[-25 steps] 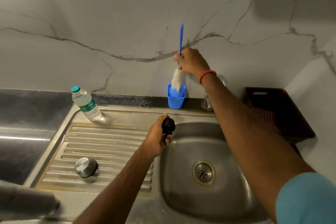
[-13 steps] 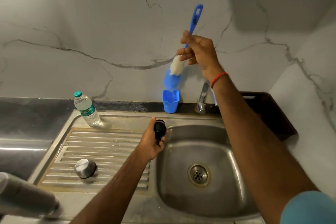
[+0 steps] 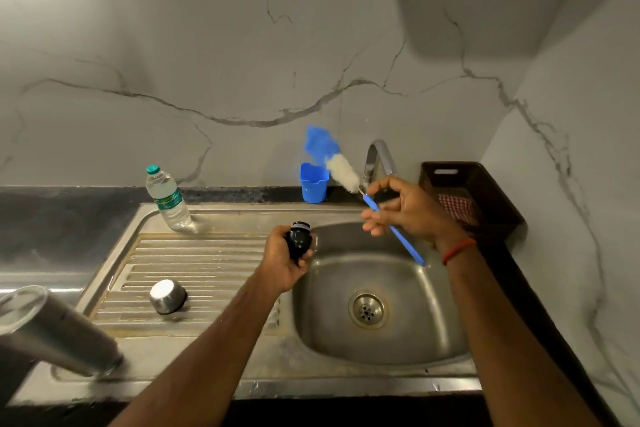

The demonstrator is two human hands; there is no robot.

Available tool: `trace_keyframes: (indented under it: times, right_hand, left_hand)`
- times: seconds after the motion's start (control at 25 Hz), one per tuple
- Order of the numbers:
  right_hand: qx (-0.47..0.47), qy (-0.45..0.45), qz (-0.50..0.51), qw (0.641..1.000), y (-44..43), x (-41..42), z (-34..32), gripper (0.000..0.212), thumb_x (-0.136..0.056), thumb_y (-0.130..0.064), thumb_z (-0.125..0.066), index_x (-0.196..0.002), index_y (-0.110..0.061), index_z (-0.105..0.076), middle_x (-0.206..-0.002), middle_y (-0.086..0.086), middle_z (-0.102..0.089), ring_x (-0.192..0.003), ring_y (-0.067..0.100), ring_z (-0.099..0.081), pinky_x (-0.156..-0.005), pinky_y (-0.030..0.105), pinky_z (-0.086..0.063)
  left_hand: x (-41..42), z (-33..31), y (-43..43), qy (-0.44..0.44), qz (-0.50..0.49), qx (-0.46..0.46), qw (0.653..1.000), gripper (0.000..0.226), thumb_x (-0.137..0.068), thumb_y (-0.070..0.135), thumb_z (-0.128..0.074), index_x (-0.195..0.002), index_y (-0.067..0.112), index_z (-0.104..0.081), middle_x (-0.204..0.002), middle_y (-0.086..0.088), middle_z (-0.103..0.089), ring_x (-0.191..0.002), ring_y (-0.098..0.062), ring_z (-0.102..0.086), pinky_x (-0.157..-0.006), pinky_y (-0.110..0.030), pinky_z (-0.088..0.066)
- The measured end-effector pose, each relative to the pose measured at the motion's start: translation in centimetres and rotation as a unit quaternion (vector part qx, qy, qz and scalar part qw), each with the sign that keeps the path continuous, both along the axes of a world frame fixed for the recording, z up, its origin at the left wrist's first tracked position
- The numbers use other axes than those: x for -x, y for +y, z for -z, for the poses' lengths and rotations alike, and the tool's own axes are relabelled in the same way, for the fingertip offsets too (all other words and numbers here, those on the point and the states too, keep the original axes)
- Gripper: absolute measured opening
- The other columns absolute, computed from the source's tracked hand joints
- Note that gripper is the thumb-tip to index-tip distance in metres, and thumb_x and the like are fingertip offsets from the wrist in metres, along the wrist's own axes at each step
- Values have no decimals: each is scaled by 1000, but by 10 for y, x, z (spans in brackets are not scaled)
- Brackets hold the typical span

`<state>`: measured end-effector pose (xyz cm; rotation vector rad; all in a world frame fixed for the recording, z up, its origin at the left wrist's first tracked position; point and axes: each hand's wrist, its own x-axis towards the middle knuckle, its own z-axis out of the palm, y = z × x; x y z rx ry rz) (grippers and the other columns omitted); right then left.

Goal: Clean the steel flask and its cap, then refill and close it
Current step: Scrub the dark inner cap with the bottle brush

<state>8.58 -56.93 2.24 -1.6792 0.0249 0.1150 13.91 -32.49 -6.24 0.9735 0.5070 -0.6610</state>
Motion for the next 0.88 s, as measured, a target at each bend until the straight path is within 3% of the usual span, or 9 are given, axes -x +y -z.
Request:
trace_keyframes:
  times: [0.12,0.2,0.28,0.4,0.52,0.6,0.72,0.88]
  right_hand:
    - [69,25,28,997,-7,26,45,53,-86,14,-64,-129,-17,-58,-102,16,-76,-92,27,-75,-76,35,-62]
    - [140,-10,43,989,-7,38,68,48,-86,11,-65,-124,-18,-64,-105,8,-75,-92,14,-74,-77,29,-60]
    - [177,-52,73,980,-6,48,89,32,-87,1,-70,-110,-21,-71,-93,0,-76,-83,8,-73,-75,25,-56]
    - [199,-65,103,972,-13,63,111,13,-89,-15,-74,-93,-27,-76,-75,-3,-73,-73,12,-69,-72,24,-56]
    - [209,-61,113,970,-19,68,118,21,-86,-12,-76,-91,-33,-75,-81,-8,-75,-77,10,-70,-75,23,-57]
    - [207,-81,96,970,-9,57,112,22,-85,-9,-77,-92,-30,-75,-84,-7,-75,-82,10,-69,-75,20,-55]
    - [216,-102,77,968,7,44,109,19,-84,-8,-77,-89,-26,-74,-81,-4,-73,-79,11,-67,-73,21,-55]
    - [215,-57,81,972,-20,59,133,11,-84,-7,-77,-80,-17,-73,-76,2,-70,-74,11,-64,-76,32,-52]
  left_hand:
    - [8,-2,-1,-10,11,-24,1000,32,-96,42,-50,-101,14,-67,-78,-3,-72,-47,-14,-55,-35,-16,-32]
    - [10,0,0,-16,-15,-39,999,37,-95,49,-58,-109,16,-68,-86,-6,-72,-50,-13,-54,-35,-17,-34]
    - [10,4,3,-9,-48,-25,999,43,-93,55,-60,-117,19,-67,-96,-6,-70,-50,-12,-52,-35,-17,-35]
    - [8,4,9,-15,-61,7,998,41,-98,57,-51,-113,21,-65,-89,-3,-67,-44,-10,-48,-31,-17,-31]
    - [13,-2,9,-34,-49,-15,998,41,-101,55,-47,-107,20,-65,-84,-4,-65,-43,-9,-45,-31,-17,-30]
    - [20,-3,3,-51,-32,-39,997,39,-103,50,-46,-103,16,-64,-78,-2,-64,-44,-8,-43,-32,-16,-29]
    - [21,-8,-1,-64,-54,0,996,37,-103,48,-45,-99,16,-64,-75,-1,-63,-43,-8,-41,-31,-17,-28]
    - [13,-16,9,-60,-103,44,992,48,-105,53,-38,-96,14,-64,-64,0,-63,-38,-6,-41,-30,-17,-29]
